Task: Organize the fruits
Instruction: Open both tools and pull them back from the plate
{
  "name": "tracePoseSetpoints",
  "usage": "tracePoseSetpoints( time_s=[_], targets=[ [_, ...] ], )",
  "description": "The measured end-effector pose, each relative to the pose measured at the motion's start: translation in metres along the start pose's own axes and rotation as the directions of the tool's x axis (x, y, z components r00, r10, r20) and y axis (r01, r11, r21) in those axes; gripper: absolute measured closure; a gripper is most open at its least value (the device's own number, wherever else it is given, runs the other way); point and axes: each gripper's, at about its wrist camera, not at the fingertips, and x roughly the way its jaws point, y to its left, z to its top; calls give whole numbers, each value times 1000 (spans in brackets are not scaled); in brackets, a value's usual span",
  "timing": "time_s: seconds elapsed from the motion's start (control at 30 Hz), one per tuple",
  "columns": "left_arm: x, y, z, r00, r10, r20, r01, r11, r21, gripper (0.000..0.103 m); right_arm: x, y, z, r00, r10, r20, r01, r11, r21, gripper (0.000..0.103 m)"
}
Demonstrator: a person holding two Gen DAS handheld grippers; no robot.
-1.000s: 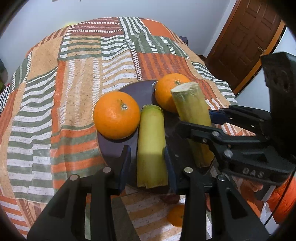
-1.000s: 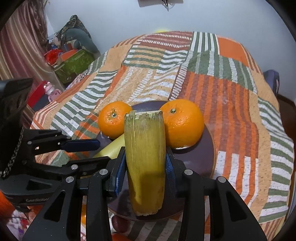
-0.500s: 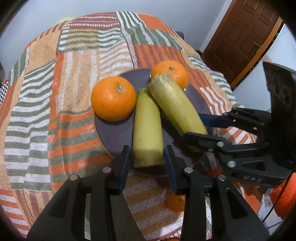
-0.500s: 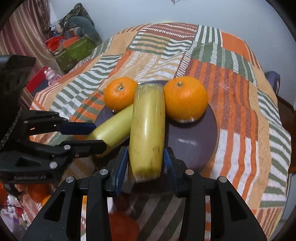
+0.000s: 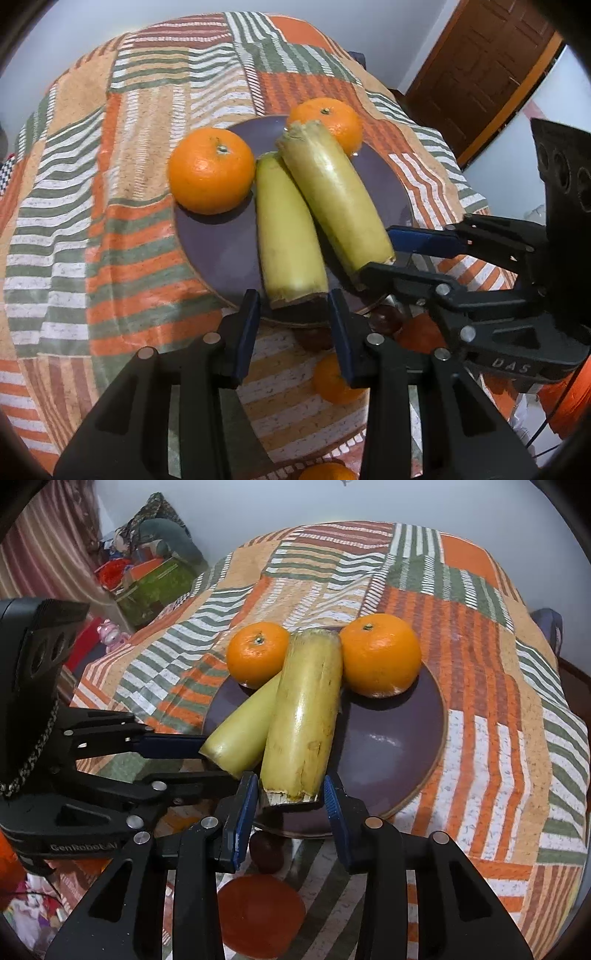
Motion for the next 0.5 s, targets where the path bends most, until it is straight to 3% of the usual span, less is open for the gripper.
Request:
tracePoseSetpoints(
  time_s=[0.2,0.37,0.5],
  targets=[
    [-36,6,-11,992,81,94,-79,997,-20,66,-26,5,-6,997,-59,50,60,998,-17,66],
    [-60,5,-22,986,105,132,-100,994,-43,66,-52,12,-12,993,-84,87,86,996,-20,65],
    [-78,-1,-31,980,129,151,-124,991,-39,66,-68,19,-20,989,-94,112,98,995,-24,56]
  ],
)
